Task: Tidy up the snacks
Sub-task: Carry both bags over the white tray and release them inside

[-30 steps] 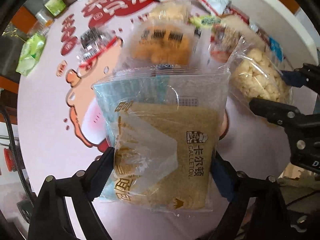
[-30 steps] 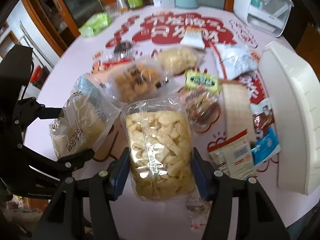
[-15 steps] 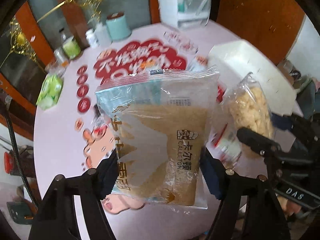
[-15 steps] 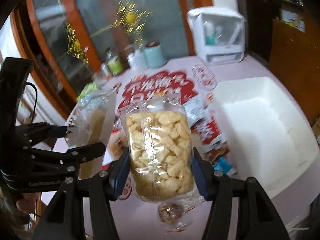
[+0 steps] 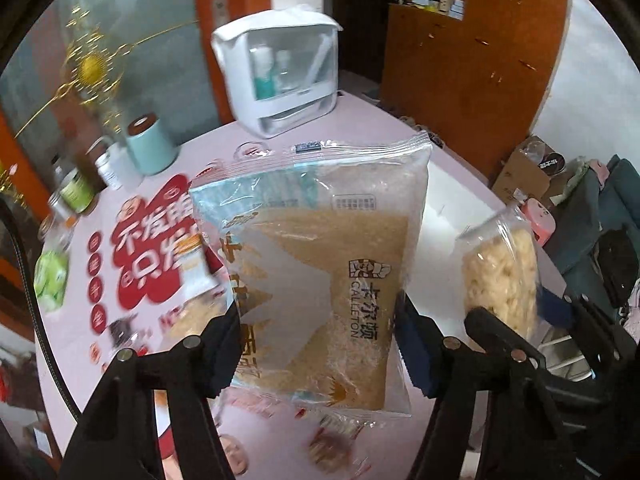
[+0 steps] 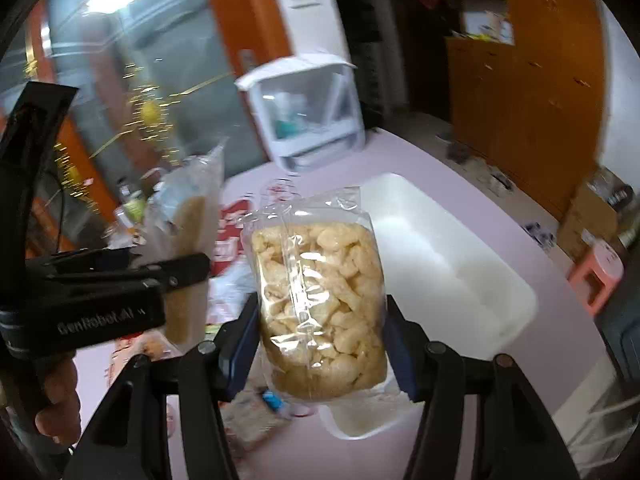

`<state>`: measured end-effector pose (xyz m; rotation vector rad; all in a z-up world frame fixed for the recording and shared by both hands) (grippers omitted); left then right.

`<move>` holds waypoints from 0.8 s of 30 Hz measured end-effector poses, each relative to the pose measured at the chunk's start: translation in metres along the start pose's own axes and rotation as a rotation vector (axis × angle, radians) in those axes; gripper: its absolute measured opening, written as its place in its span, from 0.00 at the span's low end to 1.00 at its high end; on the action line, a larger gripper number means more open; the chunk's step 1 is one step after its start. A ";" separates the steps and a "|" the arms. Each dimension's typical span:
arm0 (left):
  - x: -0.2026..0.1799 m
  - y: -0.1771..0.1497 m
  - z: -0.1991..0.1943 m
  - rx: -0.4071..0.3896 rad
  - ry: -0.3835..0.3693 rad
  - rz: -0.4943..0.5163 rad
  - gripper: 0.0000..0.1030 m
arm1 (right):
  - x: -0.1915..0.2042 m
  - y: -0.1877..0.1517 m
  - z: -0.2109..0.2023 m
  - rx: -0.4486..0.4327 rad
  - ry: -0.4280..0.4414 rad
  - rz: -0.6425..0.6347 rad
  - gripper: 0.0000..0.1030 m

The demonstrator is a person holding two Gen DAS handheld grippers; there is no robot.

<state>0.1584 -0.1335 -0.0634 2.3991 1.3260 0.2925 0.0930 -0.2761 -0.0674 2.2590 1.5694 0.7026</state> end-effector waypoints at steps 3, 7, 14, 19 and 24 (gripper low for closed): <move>-0.026 0.018 0.019 0.009 0.001 0.008 0.64 | -0.035 0.000 0.010 0.030 -0.018 0.046 0.56; -0.056 0.032 0.050 0.049 0.003 0.014 0.64 | -0.070 0.001 0.022 0.069 -0.028 0.083 0.56; -0.085 0.042 0.086 0.090 0.015 0.001 0.63 | -0.094 0.010 0.043 0.112 -0.028 0.079 0.56; -0.092 0.054 0.104 0.103 0.021 -0.010 0.63 | -0.099 0.019 0.060 0.142 -0.038 0.046 0.57; -0.094 0.061 0.119 0.128 0.019 -0.035 0.64 | -0.101 0.020 0.072 0.191 -0.030 0.046 0.57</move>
Point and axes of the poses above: each gripper's, at about its wrist camera, not at the fingertips, and z roughly the way its jaws point, x to its left, y to its top, the point moved 8 cm from there along z, roughly the way its jaws point, and after that the axes turned 10 degrees about x, right-handed, at the moved point
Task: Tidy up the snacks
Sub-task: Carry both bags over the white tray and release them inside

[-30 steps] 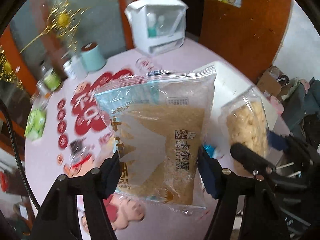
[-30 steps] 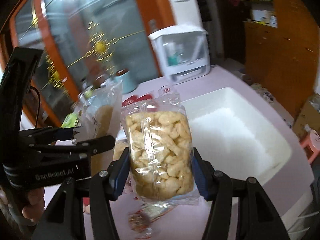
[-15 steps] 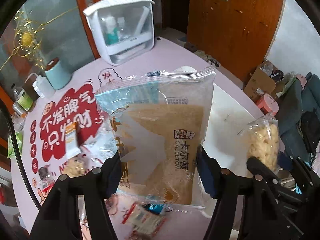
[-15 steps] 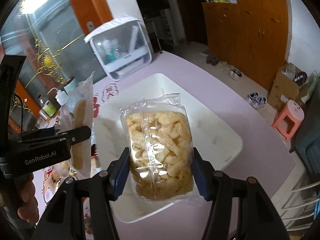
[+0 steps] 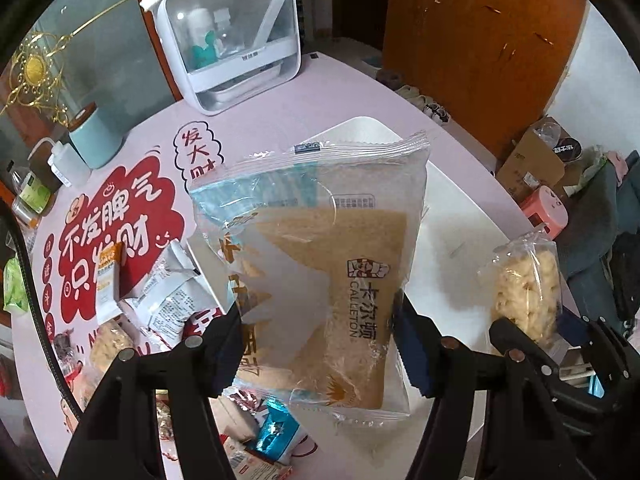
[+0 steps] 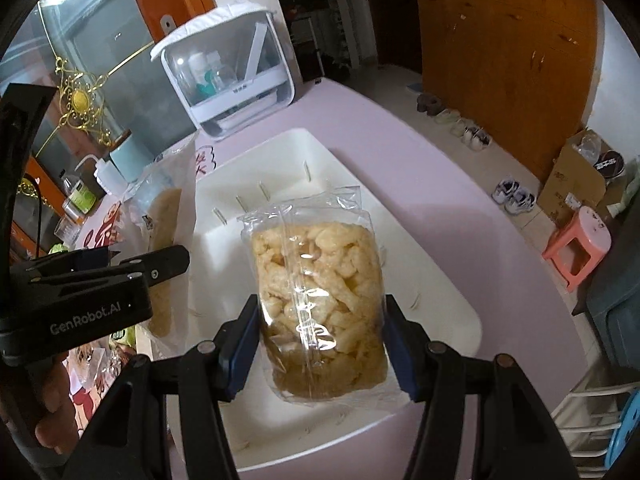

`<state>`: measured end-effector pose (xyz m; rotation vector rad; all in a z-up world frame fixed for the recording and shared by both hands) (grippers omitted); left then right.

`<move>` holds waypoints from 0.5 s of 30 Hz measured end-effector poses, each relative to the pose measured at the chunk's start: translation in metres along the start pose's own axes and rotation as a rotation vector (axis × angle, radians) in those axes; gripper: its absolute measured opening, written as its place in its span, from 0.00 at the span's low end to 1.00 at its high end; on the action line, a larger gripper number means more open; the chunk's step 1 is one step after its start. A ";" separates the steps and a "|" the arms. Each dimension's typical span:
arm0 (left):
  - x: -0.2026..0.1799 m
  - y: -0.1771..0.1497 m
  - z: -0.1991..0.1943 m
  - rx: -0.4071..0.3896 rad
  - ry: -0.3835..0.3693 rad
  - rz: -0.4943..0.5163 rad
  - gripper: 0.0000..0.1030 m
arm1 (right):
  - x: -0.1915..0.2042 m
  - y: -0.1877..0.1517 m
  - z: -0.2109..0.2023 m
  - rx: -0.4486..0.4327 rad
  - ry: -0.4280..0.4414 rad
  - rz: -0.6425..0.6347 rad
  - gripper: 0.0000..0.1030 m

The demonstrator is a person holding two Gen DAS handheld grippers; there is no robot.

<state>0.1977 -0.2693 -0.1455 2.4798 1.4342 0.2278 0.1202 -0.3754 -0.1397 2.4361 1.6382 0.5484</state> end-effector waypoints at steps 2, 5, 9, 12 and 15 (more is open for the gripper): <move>-0.001 0.001 0.003 0.008 0.000 -0.003 0.66 | -0.002 0.000 0.004 0.015 0.015 0.012 0.57; -0.003 -0.001 0.009 0.049 -0.014 0.001 0.69 | -0.004 0.000 0.005 0.015 0.020 0.012 0.57; 0.001 -0.004 0.008 0.044 -0.001 -0.013 0.88 | -0.003 0.000 0.006 0.002 0.040 0.019 0.59; 0.005 -0.003 0.003 0.031 -0.006 -0.029 0.91 | -0.003 0.001 0.004 -0.006 0.054 0.028 0.65; 0.009 -0.002 -0.004 0.006 0.001 -0.040 0.99 | 0.000 0.005 -0.003 -0.043 0.048 0.012 0.73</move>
Point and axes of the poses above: each gripper's, at about its wrist camera, not at the fingertips, and z roughly the way its jaws point, x to its left, y to its top, the point moved 8 cm from there along z, roughly the way its jaws point, and after that the axes turned 10 degrees about x, right-handed, at the moved point
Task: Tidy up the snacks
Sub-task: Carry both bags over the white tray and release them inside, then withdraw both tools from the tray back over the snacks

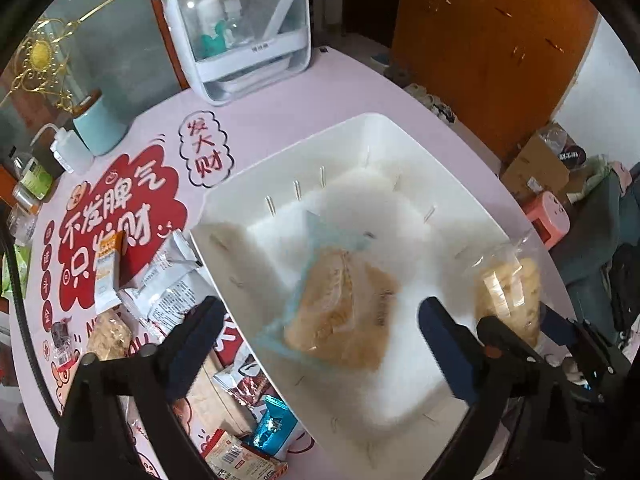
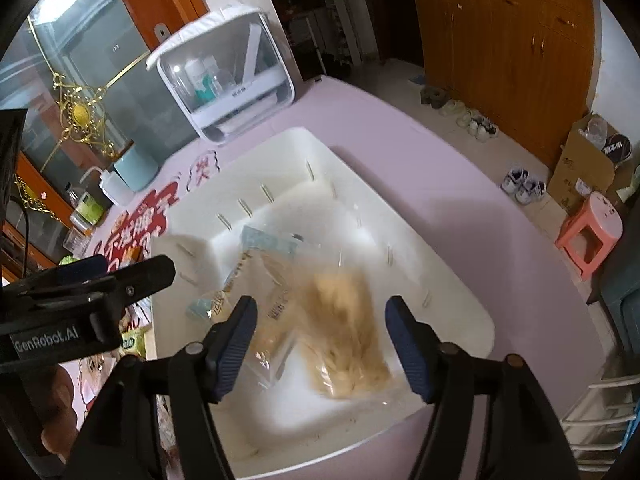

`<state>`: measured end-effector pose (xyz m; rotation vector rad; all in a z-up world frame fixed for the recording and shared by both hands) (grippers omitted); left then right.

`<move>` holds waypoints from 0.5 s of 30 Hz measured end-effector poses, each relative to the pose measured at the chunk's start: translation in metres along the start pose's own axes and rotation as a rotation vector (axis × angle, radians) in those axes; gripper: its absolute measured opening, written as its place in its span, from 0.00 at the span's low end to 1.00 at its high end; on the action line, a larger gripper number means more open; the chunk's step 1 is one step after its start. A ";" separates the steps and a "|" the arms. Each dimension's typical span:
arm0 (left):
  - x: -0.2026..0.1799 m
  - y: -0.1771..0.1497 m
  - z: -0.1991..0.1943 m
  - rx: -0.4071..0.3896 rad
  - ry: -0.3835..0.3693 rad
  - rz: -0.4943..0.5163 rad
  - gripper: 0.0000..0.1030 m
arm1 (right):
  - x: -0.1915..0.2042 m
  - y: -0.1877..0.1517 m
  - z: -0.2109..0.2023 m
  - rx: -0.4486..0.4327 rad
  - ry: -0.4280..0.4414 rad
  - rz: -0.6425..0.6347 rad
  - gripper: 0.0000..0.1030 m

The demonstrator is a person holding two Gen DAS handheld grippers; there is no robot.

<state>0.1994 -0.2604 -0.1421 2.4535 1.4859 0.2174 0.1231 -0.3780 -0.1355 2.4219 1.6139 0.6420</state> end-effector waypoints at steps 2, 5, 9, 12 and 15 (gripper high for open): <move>0.000 0.000 -0.006 -0.020 0.002 0.000 0.99 | 0.003 0.002 -0.002 -0.007 -0.001 -0.010 0.78; -0.001 -0.001 -0.012 -0.029 -0.001 0.002 0.99 | 0.006 0.004 -0.004 -0.005 0.007 -0.018 0.78; -0.001 -0.005 -0.020 -0.039 -0.012 -0.010 0.99 | 0.012 0.003 -0.004 0.003 0.018 -0.028 0.78; 0.004 -0.007 -0.028 -0.057 -0.014 -0.026 0.99 | 0.018 0.001 -0.006 0.006 0.028 -0.040 0.78; 0.011 -0.010 -0.037 -0.080 0.001 -0.051 0.99 | 0.024 0.000 -0.008 0.010 0.030 -0.055 0.78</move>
Point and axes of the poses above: each gripper's, at about its wrist camera, not at the fingertips, and z roughly the way its jaws point, x to its left, y to its top, the point moved 8 cm from there along z, roughly the way its jaws point, and after that the axes turned 10 degrees about x, right-handed, at the moved point
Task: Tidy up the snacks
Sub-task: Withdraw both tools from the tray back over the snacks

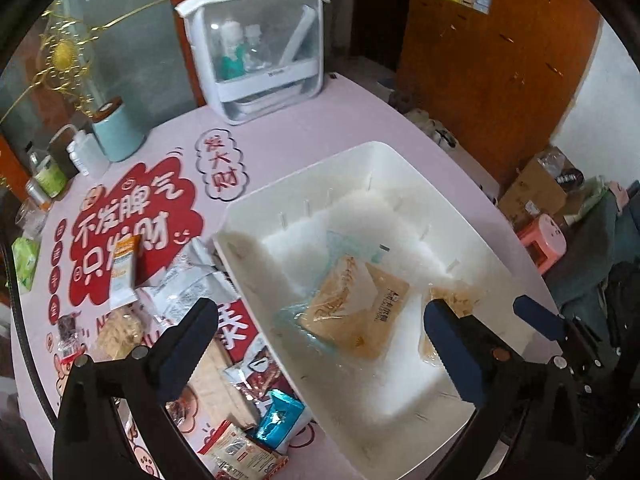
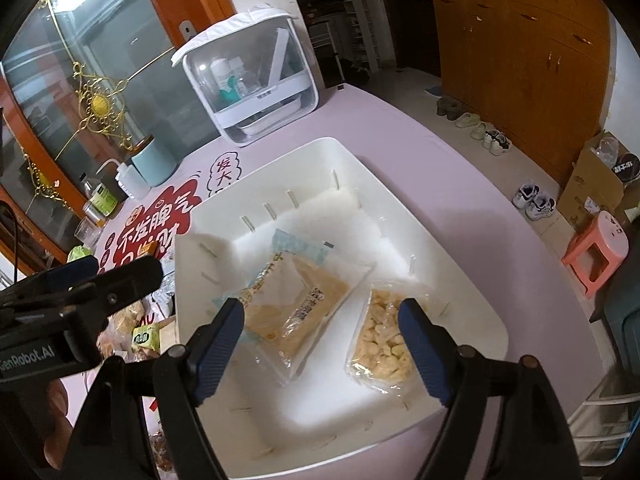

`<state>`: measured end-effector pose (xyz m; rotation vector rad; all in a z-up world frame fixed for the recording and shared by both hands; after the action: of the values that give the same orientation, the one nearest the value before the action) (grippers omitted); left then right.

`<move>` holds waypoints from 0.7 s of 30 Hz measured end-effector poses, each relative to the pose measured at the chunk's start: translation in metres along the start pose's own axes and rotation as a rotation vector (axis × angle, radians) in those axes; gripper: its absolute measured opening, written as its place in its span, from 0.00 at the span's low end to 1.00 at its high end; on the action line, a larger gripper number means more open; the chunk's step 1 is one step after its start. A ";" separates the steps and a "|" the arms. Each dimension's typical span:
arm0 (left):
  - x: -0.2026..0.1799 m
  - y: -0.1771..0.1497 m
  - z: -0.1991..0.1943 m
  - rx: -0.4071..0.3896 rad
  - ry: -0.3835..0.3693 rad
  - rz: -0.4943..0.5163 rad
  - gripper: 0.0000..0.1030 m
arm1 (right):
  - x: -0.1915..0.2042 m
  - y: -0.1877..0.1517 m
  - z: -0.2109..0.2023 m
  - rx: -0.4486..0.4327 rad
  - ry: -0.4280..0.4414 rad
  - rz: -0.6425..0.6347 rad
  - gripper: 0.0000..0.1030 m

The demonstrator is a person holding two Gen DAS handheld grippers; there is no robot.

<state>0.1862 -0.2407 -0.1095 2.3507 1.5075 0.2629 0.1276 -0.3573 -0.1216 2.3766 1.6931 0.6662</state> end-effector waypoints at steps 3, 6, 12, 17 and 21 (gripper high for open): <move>0.008 -0.004 -0.010 -0.021 0.024 -0.017 0.99 | 0.008 -0.001 -0.003 0.004 0.008 -0.020 0.78; 0.016 -0.010 -0.018 -0.027 0.035 -0.019 0.99 | 0.016 -0.004 -0.006 0.006 0.012 -0.040 0.78; 0.030 -0.026 -0.038 -0.036 0.035 -0.049 0.99 | 0.025 -0.007 -0.018 0.007 0.015 -0.051 0.78; 0.035 -0.040 -0.055 -0.033 0.026 -0.049 0.99 | 0.037 -0.013 -0.032 0.004 0.017 -0.082 0.78; 0.047 -0.052 -0.072 -0.060 0.037 -0.077 0.99 | 0.055 -0.024 -0.045 -0.014 0.004 -0.134 0.78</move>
<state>0.1377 -0.1654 -0.0635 2.2478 1.5814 0.3299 0.1025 -0.3038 -0.0756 2.2290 1.8234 0.6588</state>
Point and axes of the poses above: each gripper's, at about its wrist camera, not at the fingertips, and z roughly the way its jaws point, x to its left, y to its top, the point moved 8 cm from there along z, roughly the way its jaws point, and after that the axes turned 10 degrees about x, right-handed, at the moved point
